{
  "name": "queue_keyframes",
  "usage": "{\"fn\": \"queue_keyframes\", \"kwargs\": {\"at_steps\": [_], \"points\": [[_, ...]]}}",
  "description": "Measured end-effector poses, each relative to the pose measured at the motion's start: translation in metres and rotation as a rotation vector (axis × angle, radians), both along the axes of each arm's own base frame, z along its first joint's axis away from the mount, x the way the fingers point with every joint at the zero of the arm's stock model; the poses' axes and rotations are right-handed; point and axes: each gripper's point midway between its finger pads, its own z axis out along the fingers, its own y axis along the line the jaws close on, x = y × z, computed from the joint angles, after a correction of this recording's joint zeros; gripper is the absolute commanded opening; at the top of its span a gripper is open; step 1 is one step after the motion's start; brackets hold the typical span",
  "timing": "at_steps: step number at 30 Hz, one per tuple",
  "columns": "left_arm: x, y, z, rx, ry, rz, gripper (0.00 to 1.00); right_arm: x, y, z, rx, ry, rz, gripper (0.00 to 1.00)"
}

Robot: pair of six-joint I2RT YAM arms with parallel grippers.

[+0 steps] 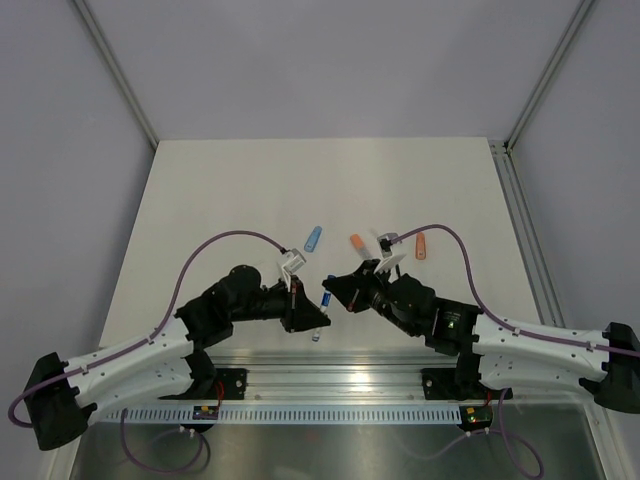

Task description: Insert the pens into the pen caps

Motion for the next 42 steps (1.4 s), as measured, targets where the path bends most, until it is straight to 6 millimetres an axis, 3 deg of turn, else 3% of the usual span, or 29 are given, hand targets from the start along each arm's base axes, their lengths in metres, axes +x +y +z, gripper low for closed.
{"fn": "queue_keyframes", "kwargs": {"at_steps": [5, 10, 16, 21, 22, 23, 26, 28, 33, 36, 40, 42], "points": [[0.005, -0.003, 0.008, 0.017, -0.008, -0.006, 0.0, 0.004, -0.004, 0.007, 0.038, -0.015, -0.043, 0.0], [0.01, -0.004, -0.005, 0.053, 0.028, 0.002, 0.0, 0.011, -0.003, -0.007, 0.005, 0.002, -0.094, 0.0], [0.013, -0.007, -0.004, 0.03, 0.037, 0.01, 0.25, 0.021, -0.008, -0.006, -0.018, 0.022, -0.122, 0.0], [0.025, 0.0, -0.002, -0.027, 0.002, 0.084, 0.47, 0.047, -0.002, -0.01, -0.05, 0.071, -0.112, 0.0], [0.025, 0.003, -0.003, -0.031, -0.004, 0.1, 0.52, 0.054, -0.001, -0.014, -0.059, 0.085, -0.109, 0.0], [0.025, 0.007, -0.004, -0.033, -0.011, 0.115, 0.67, 0.06, 0.0, -0.019, -0.069, 0.102, -0.107, 0.0], [0.022, 0.016, -0.003, -0.039, -0.03, 0.134, 0.92, 0.081, -0.002, -0.033, -0.108, 0.13, -0.123, 0.0], [0.021, 0.021, 0.001, -0.046, -0.043, 0.148, 0.98, 0.094, -0.007, -0.044, -0.14, 0.142, -0.144, 0.0], [0.022, 0.04, -0.004, 0.0, -0.042, 0.224, 0.99, 0.129, -0.015, -0.066, -0.207, 0.166, -0.167, 0.0], [0.023, 0.054, -0.009, 0.044, -0.036, 0.28, 0.99, 0.157, -0.024, -0.089, -0.266, 0.194, -0.183, 0.0], [0.023, 0.074, 0.008, 0.046, -0.078, 0.343, 0.99, 0.188, -0.032, -0.134, -0.379, 0.252, -0.182, 0.0], [0.026, 0.082, 0.025, 0.016, -0.119, 0.386, 0.99, 0.203, -0.031, -0.15, -0.432, 0.27, -0.174, 0.0]]}}
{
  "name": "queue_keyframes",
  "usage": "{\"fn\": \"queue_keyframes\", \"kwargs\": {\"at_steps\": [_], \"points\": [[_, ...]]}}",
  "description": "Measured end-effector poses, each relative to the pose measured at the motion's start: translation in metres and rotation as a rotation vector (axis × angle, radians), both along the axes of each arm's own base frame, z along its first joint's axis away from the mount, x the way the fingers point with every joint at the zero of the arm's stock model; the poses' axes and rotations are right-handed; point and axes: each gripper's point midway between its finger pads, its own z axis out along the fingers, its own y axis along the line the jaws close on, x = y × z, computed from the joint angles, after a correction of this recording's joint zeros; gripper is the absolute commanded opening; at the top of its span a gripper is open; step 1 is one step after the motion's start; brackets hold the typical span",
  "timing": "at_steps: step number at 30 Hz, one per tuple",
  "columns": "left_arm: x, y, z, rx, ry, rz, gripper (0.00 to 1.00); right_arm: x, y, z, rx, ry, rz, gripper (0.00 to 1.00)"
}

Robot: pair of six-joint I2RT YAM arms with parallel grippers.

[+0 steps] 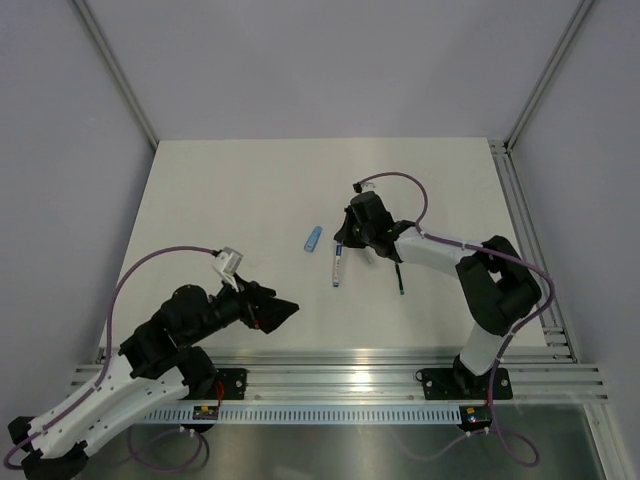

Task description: Insert the pens into the pen caps

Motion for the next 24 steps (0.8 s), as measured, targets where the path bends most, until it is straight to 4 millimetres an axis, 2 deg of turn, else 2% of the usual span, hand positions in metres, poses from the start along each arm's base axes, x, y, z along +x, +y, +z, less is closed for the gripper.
{"fn": "queue_keyframes", "kwargs": {"at_steps": [2, 5, 9, 13, 20, 24], "points": [[0.005, 0.006, 0.009, -0.018, -0.029, 0.04, 0.99, 0.011, 0.002, -0.01, -0.035, 0.014, 0.013, 0.0], [0.011, 0.01, 0.005, -0.019, -0.032, 0.084, 0.99, 0.024, 0.007, -0.021, -0.076, 0.029, 0.036, 0.0], [0.015, 0.011, -0.023, 0.021, 0.01, 0.114, 0.99, 0.034, 0.013, -0.026, -0.108, 0.038, 0.054, 0.08], [0.018, 0.009, -0.04, 0.045, 0.04, 0.124, 0.99, 0.042, 0.017, -0.032, -0.13, 0.049, 0.064, 0.29], [0.023, 0.003, -0.043, 0.037, 0.037, 0.125, 0.99, 0.039, 0.011, -0.054, -0.195, 0.112, 0.07, 0.47], [0.024, 0.001, -0.044, 0.029, 0.032, 0.123, 0.99, 0.037, 0.009, -0.052, -0.206, 0.121, 0.068, 0.49]]}}
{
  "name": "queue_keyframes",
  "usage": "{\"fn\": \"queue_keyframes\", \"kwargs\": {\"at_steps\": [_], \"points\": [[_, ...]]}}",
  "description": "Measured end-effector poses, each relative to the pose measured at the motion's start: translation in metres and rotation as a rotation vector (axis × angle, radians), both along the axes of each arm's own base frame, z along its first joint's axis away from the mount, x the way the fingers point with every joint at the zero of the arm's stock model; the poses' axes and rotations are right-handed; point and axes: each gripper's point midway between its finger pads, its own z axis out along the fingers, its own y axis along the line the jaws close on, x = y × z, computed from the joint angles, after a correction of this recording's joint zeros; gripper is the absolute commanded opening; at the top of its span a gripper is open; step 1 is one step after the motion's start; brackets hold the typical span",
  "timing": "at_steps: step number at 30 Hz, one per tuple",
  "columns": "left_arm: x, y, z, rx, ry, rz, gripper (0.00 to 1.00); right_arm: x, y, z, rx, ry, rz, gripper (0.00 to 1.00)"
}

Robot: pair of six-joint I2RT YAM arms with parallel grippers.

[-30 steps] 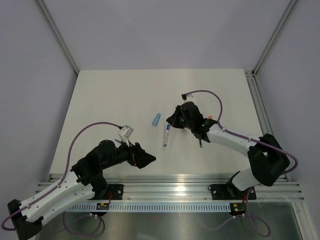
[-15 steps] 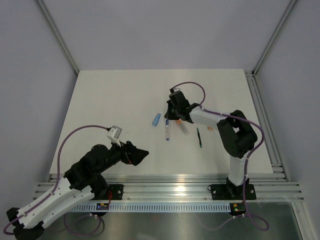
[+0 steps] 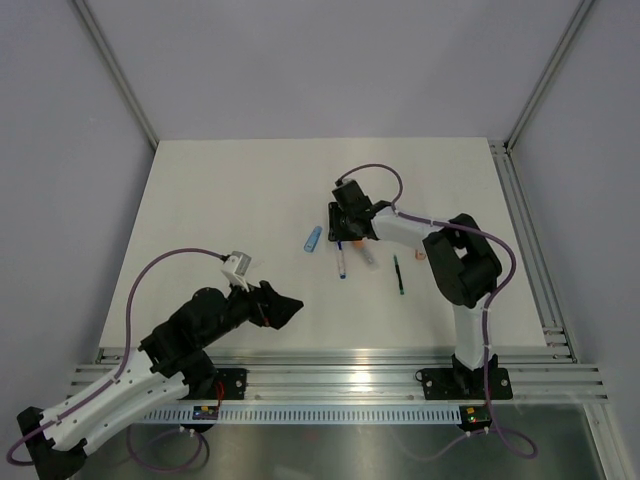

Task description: Insert the pens into the pen caps

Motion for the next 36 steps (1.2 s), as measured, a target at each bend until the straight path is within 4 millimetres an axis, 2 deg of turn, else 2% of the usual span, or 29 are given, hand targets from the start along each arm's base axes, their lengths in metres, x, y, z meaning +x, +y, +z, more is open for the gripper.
{"fn": "queue_keyframes", "kwargs": {"at_steps": [3, 5, 7, 9, 10, 13, 15, 17, 21, 27, 32, 36], "points": [[0.001, -0.001, 0.0, -0.007, -0.005, -0.001, 0.99, -0.003, -0.002, 0.011, 0.006, -0.007, -0.001, 0.5], [0.001, -0.001, 0.001, -0.01, -0.008, -0.001, 0.99, -0.008, -0.006, 0.029, 0.024, -0.03, -0.002, 0.53], [0.001, -0.002, 0.002, -0.013, -0.011, -0.003, 0.99, -0.014, -0.011, 0.054, 0.055, -0.074, -0.007, 0.48], [0.001, -0.002, 0.003, -0.015, -0.012, -0.005, 0.99, -0.028, -0.024, 0.079, 0.084, -0.11, -0.02, 0.46], [0.001, -0.003, 0.003, -0.017, -0.013, -0.006, 0.99, -0.035, -0.033, 0.089, 0.095, -0.126, -0.03, 0.42], [0.001, -0.004, 0.006, -0.027, -0.019, -0.011, 0.99, -0.05, -0.066, 0.1, 0.102, -0.146, -0.089, 0.4], [0.001, -0.005, 0.008, -0.034, -0.025, -0.013, 0.99, -0.06, -0.093, 0.089, 0.077, -0.118, -0.143, 0.39], [0.002, -0.007, 0.009, -0.039, -0.029, -0.016, 0.99, -0.073, -0.118, 0.068, 0.032, -0.064, -0.195, 0.41], [0.002, -0.012, 0.008, -0.037, -0.02, -0.035, 0.99, -0.098, -0.146, 0.036, -0.061, 0.05, -0.235, 0.45], [0.0, -0.015, 0.007, -0.04, -0.017, -0.051, 0.99, -0.104, -0.157, 0.012, -0.13, 0.149, -0.251, 0.45], [0.0, -0.014, 0.009, -0.044, -0.021, -0.053, 0.99, -0.096, -0.162, -0.004, -0.162, 0.202, -0.267, 0.44], [-0.001, -0.013, 0.011, -0.053, -0.033, -0.054, 0.99, -0.092, -0.166, -0.012, -0.18, 0.232, -0.28, 0.36]]}}
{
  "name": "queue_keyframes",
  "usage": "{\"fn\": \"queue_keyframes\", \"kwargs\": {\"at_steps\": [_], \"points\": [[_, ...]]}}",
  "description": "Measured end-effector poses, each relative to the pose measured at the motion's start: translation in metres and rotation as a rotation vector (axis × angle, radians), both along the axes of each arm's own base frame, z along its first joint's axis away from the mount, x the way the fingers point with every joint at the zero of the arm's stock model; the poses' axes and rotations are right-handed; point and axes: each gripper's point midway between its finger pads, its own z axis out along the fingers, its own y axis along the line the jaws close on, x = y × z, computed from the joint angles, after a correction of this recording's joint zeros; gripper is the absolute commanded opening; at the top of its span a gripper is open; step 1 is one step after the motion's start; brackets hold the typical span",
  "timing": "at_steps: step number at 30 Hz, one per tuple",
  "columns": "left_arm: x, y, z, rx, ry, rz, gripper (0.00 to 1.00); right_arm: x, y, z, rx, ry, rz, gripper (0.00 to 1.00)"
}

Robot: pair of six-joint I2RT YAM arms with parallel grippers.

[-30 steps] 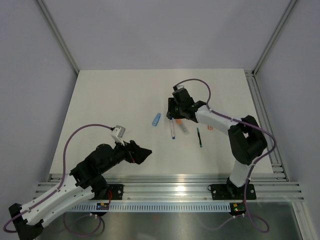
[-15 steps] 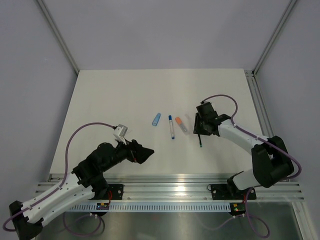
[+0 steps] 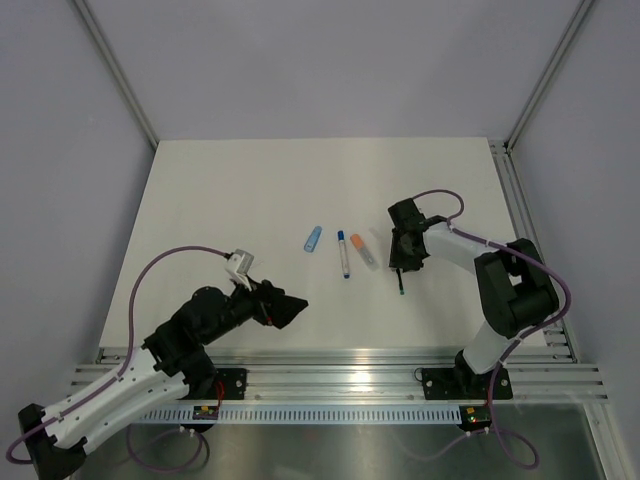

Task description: Insert the pens into the pen caps

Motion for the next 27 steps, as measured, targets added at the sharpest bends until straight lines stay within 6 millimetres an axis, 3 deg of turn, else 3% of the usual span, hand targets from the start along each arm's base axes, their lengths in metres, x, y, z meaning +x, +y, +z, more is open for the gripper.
{"fn": "queue_keyframes", "kwargs": {"at_steps": [4, 12, 21, 24, 27], "points": [[-0.001, 0.001, -0.002, -0.003, -0.003, -0.001, 0.99, 0.003, 0.0, -0.005, -0.019, 0.032, 0.002, 0.3], [-0.003, 0.001, -0.011, 0.007, 0.008, -0.008, 0.99, 0.014, 0.005, -0.003, -0.035, 0.054, 0.031, 0.04], [-0.007, -0.006, -0.013, 0.011, 0.016, -0.054, 0.99, 0.011, 0.003, -0.001, -0.035, 0.039, 0.046, 0.0], [-0.009, -0.012, -0.019, 0.022, 0.034, -0.087, 0.99, 0.002, 0.0, 0.011, -0.008, -0.01, 0.049, 0.0], [-0.011, -0.021, -0.024, 0.028, 0.056, -0.128, 0.99, -0.002, 0.003, 0.043, 0.059, -0.122, 0.056, 0.0]]}}
